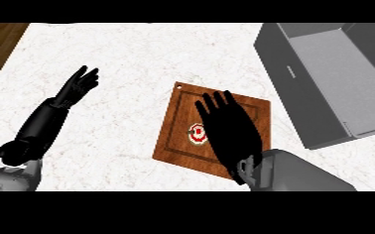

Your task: Pick the croissant from the cutting board and place it in the cardboard box

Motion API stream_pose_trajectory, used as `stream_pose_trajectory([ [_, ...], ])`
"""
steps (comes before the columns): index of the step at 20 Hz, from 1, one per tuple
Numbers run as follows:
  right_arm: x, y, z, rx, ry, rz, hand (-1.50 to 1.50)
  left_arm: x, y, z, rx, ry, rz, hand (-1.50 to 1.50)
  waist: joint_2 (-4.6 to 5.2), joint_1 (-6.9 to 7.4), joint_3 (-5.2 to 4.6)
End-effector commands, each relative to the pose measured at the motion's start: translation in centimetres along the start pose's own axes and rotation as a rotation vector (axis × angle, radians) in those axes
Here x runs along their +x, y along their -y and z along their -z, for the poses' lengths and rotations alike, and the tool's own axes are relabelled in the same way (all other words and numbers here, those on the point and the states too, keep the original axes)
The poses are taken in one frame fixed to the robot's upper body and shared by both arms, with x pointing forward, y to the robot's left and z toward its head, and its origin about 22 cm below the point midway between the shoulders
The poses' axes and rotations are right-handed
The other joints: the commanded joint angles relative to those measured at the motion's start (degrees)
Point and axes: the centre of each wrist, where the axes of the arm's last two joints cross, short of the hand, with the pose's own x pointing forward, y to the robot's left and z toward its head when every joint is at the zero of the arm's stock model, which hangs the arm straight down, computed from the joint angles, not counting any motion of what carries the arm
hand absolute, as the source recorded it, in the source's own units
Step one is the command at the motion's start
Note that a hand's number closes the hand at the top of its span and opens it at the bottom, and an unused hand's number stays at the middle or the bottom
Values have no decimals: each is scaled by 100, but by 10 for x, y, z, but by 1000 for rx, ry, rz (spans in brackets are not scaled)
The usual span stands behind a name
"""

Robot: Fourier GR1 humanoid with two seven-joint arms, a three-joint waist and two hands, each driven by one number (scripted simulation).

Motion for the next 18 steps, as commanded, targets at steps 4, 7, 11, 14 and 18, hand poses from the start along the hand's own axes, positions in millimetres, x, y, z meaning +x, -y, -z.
stream_pose_trajectory([
  [4,6,-13,0,43,-124,-50,-150,-5,1,6,-31,22,-3,0,-4,194,13],
  [7,13,-4,15,49,-158,-70,-150,-10,-15,25,-27,16,-17,0,8,185,11],
  [11,3,-27,41,59,-172,-68,-150,-7,24,15,-38,20,-13,0,10,247,15],
  [14,13,-26,18,73,-148,-54,-150,-1,14,17,-26,28,-9,0,-2,216,15],
  [18,-9,-36,33,87,-125,-34,-150,-17,6,30,-24,24,-9,0,8,202,14],
])
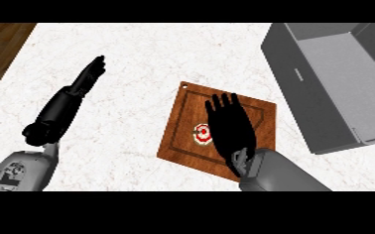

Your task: Pick the croissant from the cutting board and place it in the cardboard box

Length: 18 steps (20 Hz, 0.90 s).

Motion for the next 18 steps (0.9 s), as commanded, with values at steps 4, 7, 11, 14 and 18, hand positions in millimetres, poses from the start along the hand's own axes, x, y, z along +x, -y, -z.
stream_pose_trajectory([
  [4,1,-2,15,31,-24,-15,-150,12,8,12,-2,9,-6,0,-2,8,0],
  [7,-1,-35,21,23,-61,-40,-150,9,3,4,-2,-1,-10,0,1,15,1],
  [11,-6,-14,20,26,-87,-28,-150,-10,-2,7,-15,2,-10,0,1,-4,-1],
  [14,-9,-35,26,32,-69,-1,-150,-6,3,6,-6,0,6,0,1,3,0],
  [18,-36,-38,34,68,-30,1,-150,-2,6,5,6,-16,4,0,1,1,0],
])
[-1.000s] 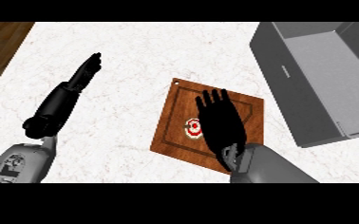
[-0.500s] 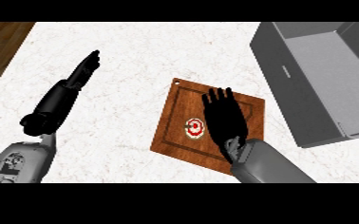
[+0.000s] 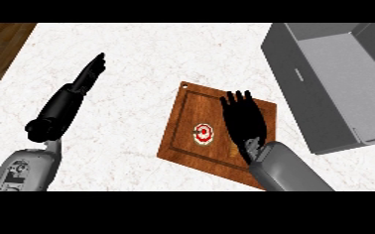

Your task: Pick the croissant from the cutting board and place it in the cardboard box

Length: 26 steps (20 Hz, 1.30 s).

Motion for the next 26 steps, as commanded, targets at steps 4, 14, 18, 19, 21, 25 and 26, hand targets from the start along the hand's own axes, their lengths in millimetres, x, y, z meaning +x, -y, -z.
stream_pose_trajectory([
  [4,2,-11,9,-56,139,-71,150,0,19,4,-14,-1,-15,0,5,3,0],
  [14,17,-15,16,-292,232,-121,150,8,-1,-3,-1,10,-5,0,0,27,1],
  [18,20,-42,-38,-293,853,-33,150,3,-8,-5,4,-6,3,0,-15,-48,16],
  [19,29,-52,-52,-291,978,-9,150,1,-6,-6,9,-11,-10,0,-28,-97,26],
  [21,26,-49,-70,-338,1173,19,150,3,-2,-3,9,-13,-17,0,-34,-140,35],
  [25,-22,-45,-104,-478,1348,23,150,-5,-8,-14,44,-34,-6,0,-77,-326,22],
  [26,-40,-41,-107,-538,1358,1,150,-2,-9,-12,47,-29,-4,0,-60,-321,27],
])
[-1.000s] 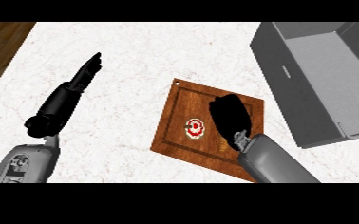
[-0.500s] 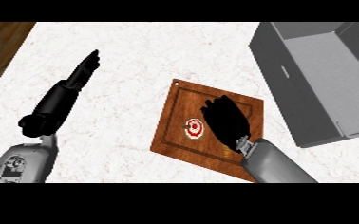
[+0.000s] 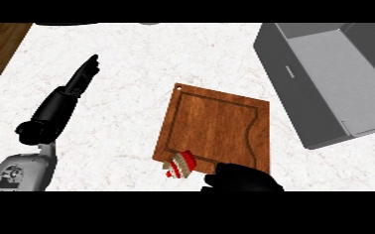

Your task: Pick the croissant from the cutting board and place it in the cardboard box

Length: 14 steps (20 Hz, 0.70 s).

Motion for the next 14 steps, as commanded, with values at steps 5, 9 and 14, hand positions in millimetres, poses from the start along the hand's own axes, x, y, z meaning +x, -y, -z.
stream_pose_trajectory([
  [5,5,64,-98,-222,222,-28,150,-4,-14,-15,27,-13,11,0,16,-118,2],
  [9,-17,79,-136,-416,40,101,150,-5,-2,-8,30,0,-2,0,63,-177,-7],
  [14,-53,106,-192,-569,-198,220,150,-11,-14,-17,2,-9,3,0,68,51,-22],
])
